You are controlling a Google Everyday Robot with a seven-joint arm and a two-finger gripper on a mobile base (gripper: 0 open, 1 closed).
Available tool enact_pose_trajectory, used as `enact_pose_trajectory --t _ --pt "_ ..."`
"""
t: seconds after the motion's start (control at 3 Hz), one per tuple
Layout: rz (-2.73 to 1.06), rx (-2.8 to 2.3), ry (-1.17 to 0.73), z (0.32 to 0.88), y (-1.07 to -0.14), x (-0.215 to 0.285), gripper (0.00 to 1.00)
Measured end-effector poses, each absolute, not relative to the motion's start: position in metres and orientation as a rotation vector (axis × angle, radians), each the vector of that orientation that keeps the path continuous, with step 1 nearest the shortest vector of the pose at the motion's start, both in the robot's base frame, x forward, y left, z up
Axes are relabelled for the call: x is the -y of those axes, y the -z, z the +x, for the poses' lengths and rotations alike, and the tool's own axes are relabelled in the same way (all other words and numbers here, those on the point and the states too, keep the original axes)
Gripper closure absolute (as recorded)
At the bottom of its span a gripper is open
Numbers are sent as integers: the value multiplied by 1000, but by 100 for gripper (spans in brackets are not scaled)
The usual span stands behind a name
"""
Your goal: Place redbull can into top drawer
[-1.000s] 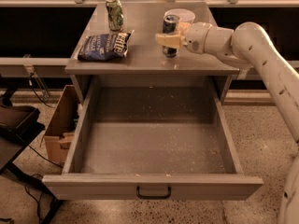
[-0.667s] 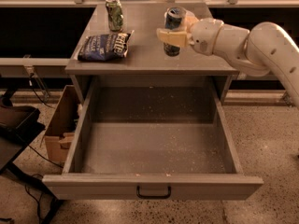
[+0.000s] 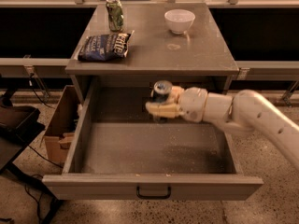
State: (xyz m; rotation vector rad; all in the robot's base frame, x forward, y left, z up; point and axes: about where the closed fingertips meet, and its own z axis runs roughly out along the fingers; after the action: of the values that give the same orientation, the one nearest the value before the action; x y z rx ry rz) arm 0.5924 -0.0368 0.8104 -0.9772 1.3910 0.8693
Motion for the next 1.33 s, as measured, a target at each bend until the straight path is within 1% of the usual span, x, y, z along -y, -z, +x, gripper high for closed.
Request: enact_pose_trajectory --t 0.33,0.67,1.33 --pt "-1023 -1403 -871 579 -721 22 100" --pt "-1029 -1349 -790 591 -697 21 100" --pt "-1037 -1339 -782 591 -694 19 49"
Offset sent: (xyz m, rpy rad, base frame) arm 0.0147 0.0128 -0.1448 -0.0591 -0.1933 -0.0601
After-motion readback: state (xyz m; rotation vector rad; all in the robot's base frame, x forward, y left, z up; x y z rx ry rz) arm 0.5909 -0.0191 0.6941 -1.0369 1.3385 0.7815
